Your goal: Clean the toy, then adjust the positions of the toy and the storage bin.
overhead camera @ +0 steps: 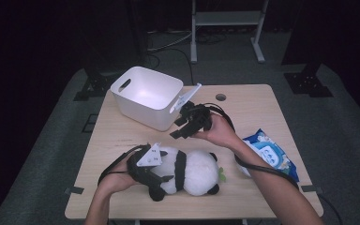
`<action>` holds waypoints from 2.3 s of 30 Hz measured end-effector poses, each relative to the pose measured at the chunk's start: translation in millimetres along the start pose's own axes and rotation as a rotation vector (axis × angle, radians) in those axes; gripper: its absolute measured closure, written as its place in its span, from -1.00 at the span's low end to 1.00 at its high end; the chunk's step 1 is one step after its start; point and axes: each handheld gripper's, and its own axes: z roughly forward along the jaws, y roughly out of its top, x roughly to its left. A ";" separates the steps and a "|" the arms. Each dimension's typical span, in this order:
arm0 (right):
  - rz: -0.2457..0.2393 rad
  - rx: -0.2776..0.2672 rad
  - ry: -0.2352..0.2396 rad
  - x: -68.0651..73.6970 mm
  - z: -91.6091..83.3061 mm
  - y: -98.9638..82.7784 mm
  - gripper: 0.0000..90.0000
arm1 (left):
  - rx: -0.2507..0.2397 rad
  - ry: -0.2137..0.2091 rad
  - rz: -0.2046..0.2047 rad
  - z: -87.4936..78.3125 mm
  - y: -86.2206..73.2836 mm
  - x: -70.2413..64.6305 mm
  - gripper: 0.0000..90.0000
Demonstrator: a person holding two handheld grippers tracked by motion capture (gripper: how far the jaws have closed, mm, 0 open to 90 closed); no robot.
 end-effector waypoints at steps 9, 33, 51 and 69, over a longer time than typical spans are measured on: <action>-0.009 -0.013 0.017 -5.4 11.0 18.3 -0.07 | -0.007 0.000 0.003 -0.1 -2.1 0.1 -0.51; -0.005 0.003 -0.015 -29.2 34.3 60.2 -0.09 | -0.010 -0.005 -0.003 0.0 -4.1 -1.2 -0.51; -0.019 0.038 -0.067 -41.2 49.3 75.7 -0.10 | -0.015 -0.010 -0.011 0.2 -5.0 -0.8 -0.51; -0.003 0.090 -0.115 -51.6 70.2 69.7 0.24 | -0.027 -0.018 -0.021 0.3 -6.9 -0.1 -0.51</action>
